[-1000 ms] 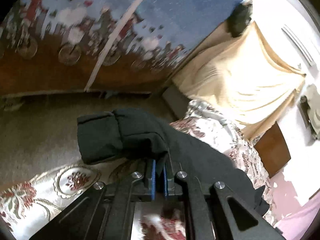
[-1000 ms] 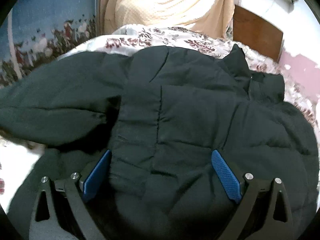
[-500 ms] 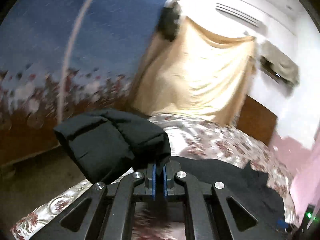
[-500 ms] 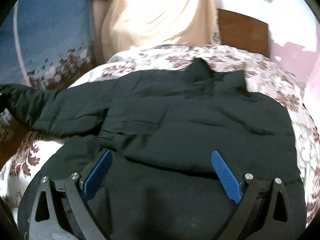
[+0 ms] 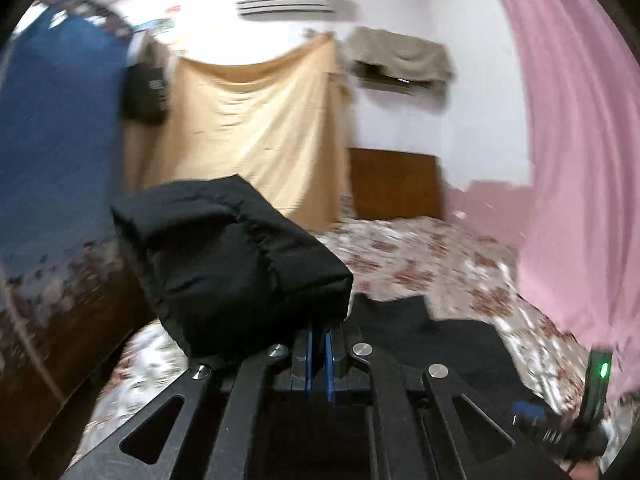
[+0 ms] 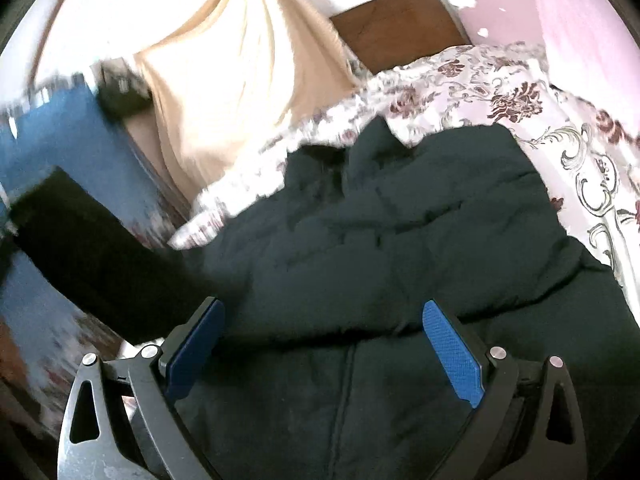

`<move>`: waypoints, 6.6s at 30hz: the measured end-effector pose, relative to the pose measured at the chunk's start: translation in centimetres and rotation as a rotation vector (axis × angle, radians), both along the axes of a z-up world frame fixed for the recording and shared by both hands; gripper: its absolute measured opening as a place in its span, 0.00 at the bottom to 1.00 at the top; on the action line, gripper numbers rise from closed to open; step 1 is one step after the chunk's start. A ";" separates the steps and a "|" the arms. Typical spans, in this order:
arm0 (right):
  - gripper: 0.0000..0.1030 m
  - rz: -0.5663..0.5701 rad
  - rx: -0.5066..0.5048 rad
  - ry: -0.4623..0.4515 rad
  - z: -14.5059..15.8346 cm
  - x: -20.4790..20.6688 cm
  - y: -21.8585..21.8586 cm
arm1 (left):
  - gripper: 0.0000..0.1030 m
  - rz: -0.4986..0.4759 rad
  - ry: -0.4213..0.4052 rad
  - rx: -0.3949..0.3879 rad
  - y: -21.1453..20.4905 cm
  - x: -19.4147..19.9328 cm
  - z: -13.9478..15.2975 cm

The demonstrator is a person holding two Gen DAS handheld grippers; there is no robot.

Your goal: Fold large clothes

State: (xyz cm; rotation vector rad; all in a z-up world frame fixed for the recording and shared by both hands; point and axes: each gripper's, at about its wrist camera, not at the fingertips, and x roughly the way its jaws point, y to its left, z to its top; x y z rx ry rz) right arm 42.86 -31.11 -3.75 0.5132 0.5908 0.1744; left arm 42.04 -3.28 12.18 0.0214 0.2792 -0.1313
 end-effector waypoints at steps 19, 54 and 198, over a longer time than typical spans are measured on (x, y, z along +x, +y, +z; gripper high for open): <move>0.95 -0.035 0.445 -0.050 -3.1 1.0 -11.2 | 0.10 -0.431 0.439 -0.086 -12.7 5.7 -14.0; 0.04 -0.266 -0.056 -0.001 -1.9 3.2 -6.8 | 0.88 0.371 0.384 -0.400 8.5 5.2 -14.4; 0.10 0.139 -0.348 0.041 5.8 14.6 -1.8 | 0.03 -0.077 0.549 -0.159 0.0 16.5 -17.5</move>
